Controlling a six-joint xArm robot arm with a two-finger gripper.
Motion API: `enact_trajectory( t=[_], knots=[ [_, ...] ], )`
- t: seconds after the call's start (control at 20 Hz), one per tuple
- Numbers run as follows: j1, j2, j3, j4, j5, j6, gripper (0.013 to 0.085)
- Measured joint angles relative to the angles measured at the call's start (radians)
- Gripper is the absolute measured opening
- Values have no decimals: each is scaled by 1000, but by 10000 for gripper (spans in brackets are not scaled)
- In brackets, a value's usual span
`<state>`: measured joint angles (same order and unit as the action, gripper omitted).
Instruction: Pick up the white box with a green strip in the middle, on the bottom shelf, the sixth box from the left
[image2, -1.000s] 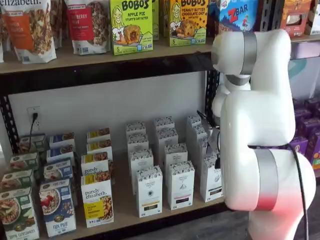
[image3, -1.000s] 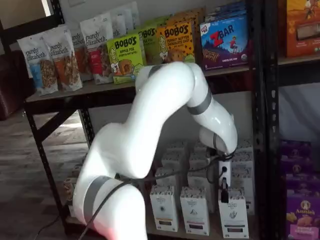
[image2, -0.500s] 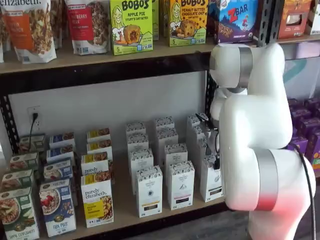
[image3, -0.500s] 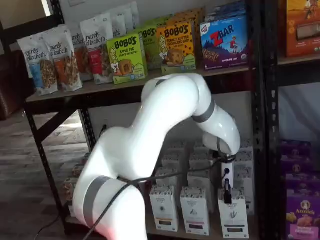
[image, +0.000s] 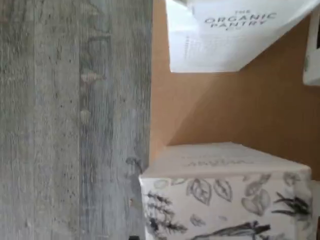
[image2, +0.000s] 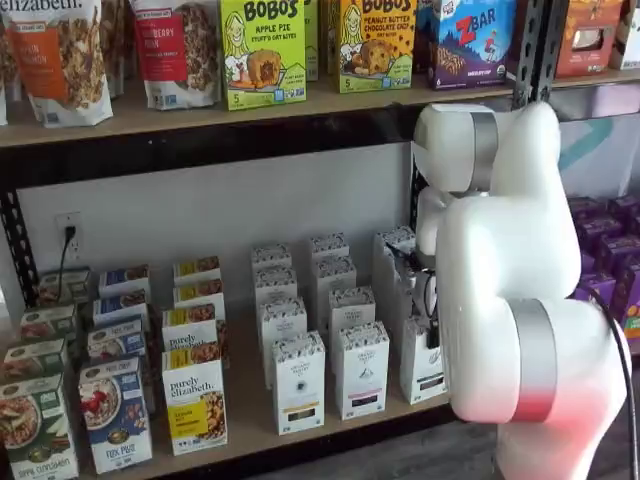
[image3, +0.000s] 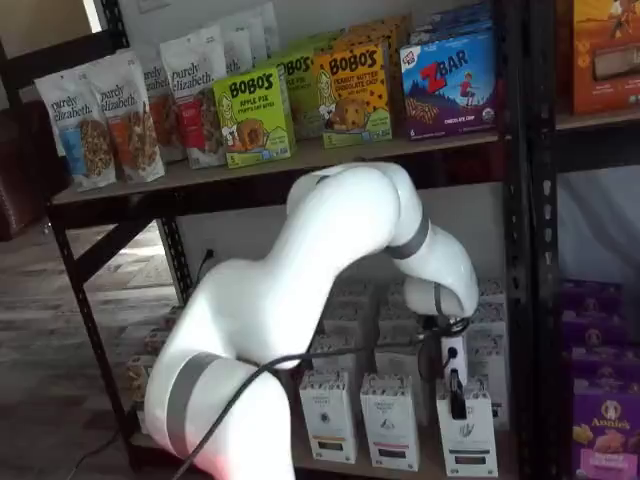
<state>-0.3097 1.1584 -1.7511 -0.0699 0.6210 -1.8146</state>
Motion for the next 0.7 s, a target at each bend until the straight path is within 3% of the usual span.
enact_trajectory(
  t=[0.1,0.25,0.35,0.55,0.7],
  knots=[
    [2,10,-5,-15,2,14,850],
    [1,18,-13,3,6,-2,850],
    [0,20,-19,23,12,-20,770],
    [-2,19,-23,17,17,-17,690],
    [-3,13,-13,9,4,-11,690]
  ],
)
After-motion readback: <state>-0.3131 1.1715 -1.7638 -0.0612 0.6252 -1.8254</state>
